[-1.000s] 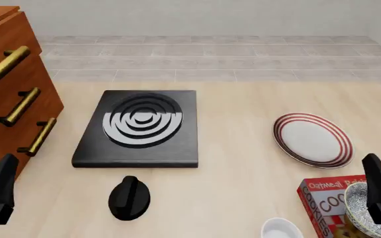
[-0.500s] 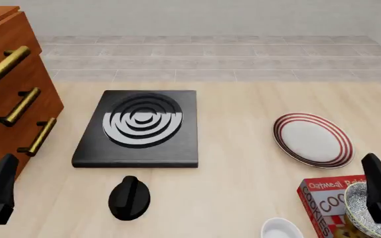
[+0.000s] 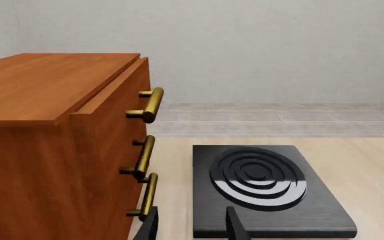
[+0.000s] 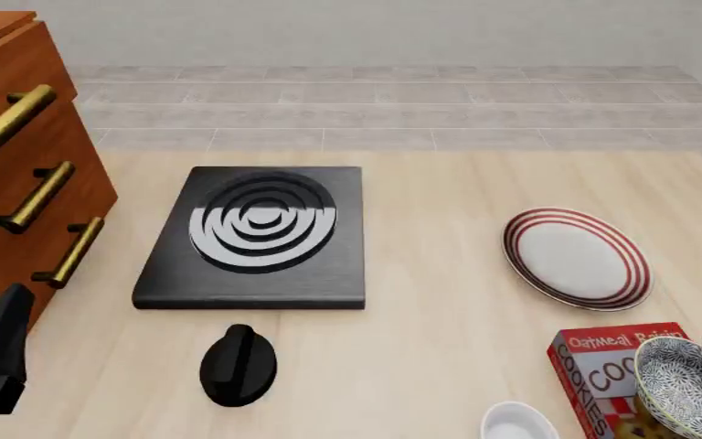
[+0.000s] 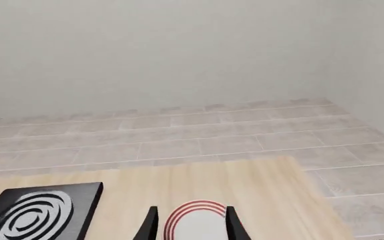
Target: Pick the akita bowl on the cookies box and place it on the plate.
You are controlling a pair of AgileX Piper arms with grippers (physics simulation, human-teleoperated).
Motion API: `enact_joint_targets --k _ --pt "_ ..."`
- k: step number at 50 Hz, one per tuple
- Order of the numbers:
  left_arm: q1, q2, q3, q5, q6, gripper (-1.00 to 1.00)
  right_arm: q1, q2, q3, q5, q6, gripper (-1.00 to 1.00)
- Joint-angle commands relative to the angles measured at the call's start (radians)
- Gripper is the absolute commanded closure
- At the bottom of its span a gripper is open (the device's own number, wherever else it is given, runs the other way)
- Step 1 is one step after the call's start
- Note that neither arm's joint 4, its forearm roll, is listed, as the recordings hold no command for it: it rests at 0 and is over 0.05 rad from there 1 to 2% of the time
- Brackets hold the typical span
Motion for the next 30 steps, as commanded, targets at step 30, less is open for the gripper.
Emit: enact_joint_targets --k 30 --pt "0.000 0.000 0.000 0.000 0.000 -1.00 -0.163 0.224 -0.491 0.639 0.015 -1.00"
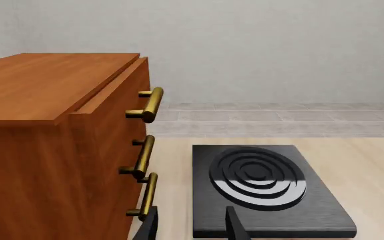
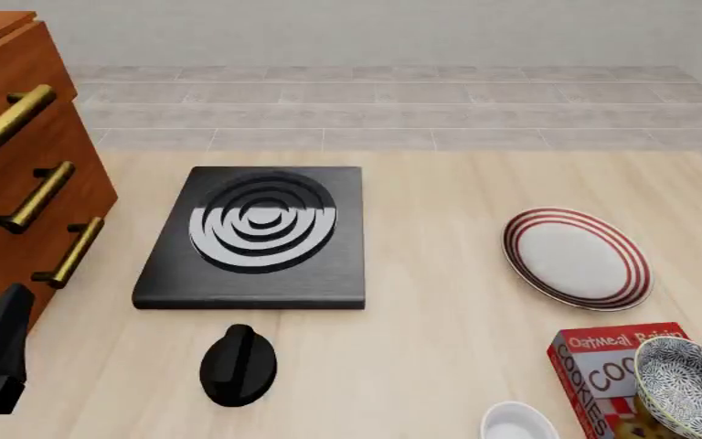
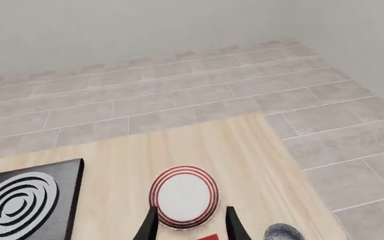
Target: Pick the akita bowl on the cookies box and place it on the plate.
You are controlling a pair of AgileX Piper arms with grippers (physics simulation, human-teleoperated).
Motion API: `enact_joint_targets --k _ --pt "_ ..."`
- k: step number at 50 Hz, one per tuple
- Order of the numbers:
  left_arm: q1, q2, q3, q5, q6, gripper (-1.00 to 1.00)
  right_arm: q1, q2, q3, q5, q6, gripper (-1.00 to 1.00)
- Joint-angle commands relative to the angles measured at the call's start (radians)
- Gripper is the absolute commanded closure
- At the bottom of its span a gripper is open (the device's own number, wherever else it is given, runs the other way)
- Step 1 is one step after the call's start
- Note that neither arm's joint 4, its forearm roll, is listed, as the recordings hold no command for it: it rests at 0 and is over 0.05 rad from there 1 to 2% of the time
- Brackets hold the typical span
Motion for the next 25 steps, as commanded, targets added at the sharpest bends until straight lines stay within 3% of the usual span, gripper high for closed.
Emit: enact_joint_targets --k 1,9,25 --pt "0.000 0.000 0.000 0.000 0.000 -1.00 -0.034 0.024 -0.034 0.131 0.010 -1.00" --pt "0.000 0.000 0.000 0.000 0.000 -1.00 -0.055 0.022 -0.056 0.193 -0.038 -1.00" --pt "0.000 0.000 0.000 0.000 0.000 -1.00 -0.139 -0.007 -0.025 0.246 -0.051 -1.00"
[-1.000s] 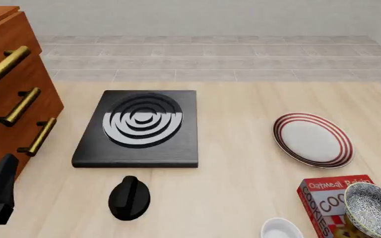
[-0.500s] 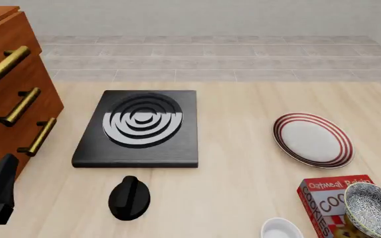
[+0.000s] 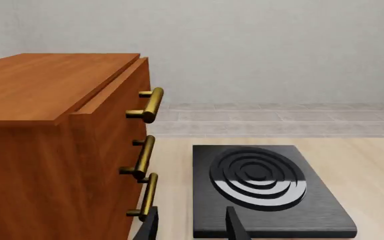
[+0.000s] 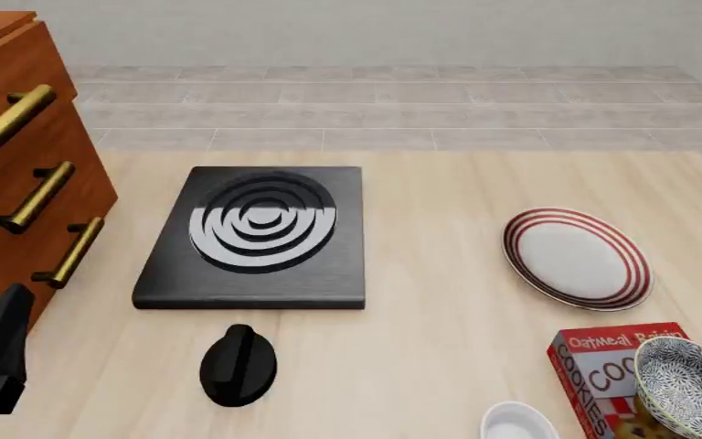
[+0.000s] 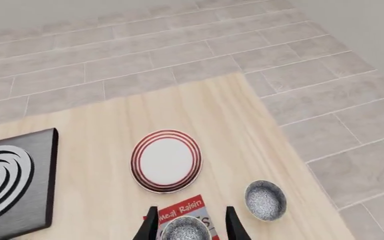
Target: Pick the akita bowl on the cookies box and place it on the plate.
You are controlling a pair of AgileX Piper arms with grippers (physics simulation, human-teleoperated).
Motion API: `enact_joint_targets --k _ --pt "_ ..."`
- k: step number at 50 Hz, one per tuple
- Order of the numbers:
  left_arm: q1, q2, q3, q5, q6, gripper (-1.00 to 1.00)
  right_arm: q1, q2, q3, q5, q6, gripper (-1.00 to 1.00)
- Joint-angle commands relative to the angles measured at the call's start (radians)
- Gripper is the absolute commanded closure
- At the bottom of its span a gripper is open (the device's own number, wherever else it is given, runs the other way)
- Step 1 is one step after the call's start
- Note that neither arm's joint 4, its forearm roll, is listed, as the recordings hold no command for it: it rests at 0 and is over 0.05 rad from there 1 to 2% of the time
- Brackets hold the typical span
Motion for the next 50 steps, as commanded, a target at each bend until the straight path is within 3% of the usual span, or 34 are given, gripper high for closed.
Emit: enact_joint_targets --k 1,12,13,31,50 --pt "0.000 0.000 0.000 0.000 0.000 -1.00 -0.054 -0.016 0.008 0.050 -0.021 -1.00" --pt "0.000 0.000 0.000 0.000 0.000 -1.00 -0.061 -0.086 0.130 0.044 0.019 -1.00" --pt "0.000 0.000 0.000 0.000 0.000 -1.00 -0.053 -0.095 0.148 0.047 0.051 -1.00" --pt "0.000 0.000 0.000 0.000 0.000 -1.00 -0.083 -0.151 0.312 -0.007 0.081 -1.00" --pt "0.000 0.000 0.000 0.000 0.000 -1.00 -0.141 -0.142 0.398 -0.089 0.109 -1.00"
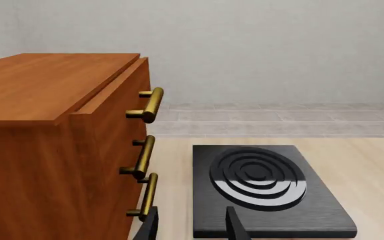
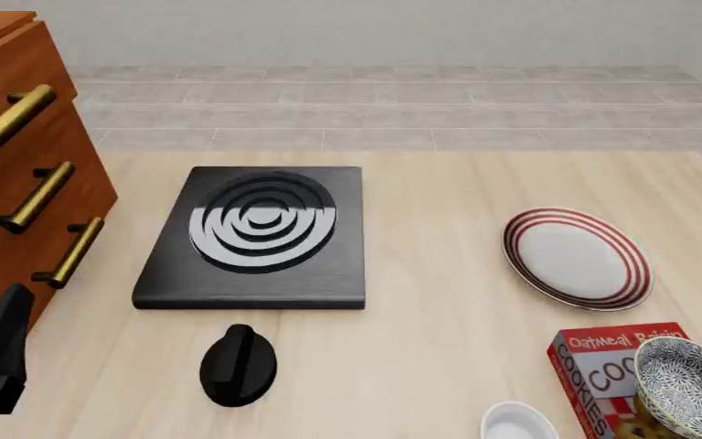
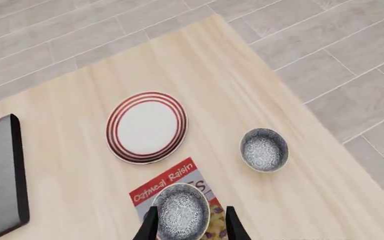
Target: Pick the akita bowl on the cookies box and place it on the plate.
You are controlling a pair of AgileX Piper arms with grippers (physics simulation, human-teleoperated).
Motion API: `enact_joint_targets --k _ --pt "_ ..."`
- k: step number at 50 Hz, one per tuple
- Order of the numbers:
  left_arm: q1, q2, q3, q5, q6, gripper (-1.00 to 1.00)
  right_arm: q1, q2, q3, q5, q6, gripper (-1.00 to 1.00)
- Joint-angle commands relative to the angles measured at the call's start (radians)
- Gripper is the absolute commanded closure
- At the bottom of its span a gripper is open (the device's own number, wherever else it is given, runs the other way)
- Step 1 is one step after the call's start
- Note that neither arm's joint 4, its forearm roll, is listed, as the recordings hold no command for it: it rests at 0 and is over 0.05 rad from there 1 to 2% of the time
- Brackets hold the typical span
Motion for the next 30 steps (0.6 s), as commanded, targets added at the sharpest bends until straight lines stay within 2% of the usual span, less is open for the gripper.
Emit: enact_joint_targets --k 1,30 --pt "0.000 0.000 0.000 0.000 0.000 -1.00 -0.024 0.000 0.068 -0.053 0.024 -1.00" --pt "0.000 0.000 0.000 0.000 0.000 -1.00 -0.104 0.005 0.176 -0.125 0.019 -1.00"
